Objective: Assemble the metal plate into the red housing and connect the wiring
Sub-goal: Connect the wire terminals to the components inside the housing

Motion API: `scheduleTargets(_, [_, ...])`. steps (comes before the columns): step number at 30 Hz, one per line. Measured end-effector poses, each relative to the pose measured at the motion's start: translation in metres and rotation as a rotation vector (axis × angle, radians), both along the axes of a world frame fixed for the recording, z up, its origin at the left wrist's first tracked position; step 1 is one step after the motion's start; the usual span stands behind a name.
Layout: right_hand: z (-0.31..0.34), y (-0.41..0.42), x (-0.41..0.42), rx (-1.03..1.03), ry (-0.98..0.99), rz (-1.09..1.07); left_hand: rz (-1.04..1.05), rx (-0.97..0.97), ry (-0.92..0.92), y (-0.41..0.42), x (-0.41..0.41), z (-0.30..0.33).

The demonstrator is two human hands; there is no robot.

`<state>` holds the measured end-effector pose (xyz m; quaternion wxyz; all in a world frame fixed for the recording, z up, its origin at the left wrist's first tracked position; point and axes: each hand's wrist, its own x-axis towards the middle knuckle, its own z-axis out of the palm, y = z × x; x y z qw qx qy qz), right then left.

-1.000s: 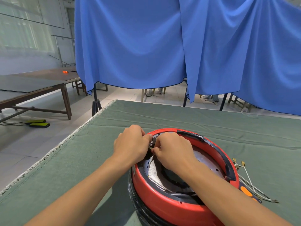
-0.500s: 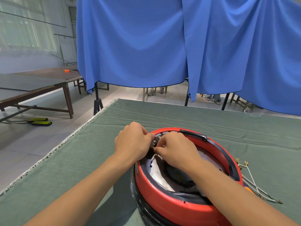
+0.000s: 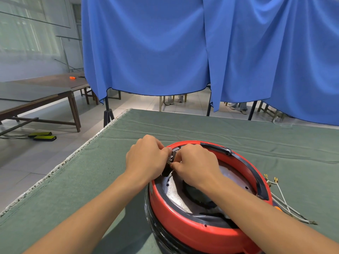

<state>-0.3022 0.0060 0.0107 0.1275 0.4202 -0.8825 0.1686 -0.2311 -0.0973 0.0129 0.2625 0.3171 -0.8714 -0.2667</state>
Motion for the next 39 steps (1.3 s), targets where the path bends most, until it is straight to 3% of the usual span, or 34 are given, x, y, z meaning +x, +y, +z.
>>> scheduleTargets(39, [-0.0008, -0.0006, -0.0021, -0.008, 0.057, 0.019, -0.026, -0.033, 0.02, -0.0023, -0.0013, -0.0011])
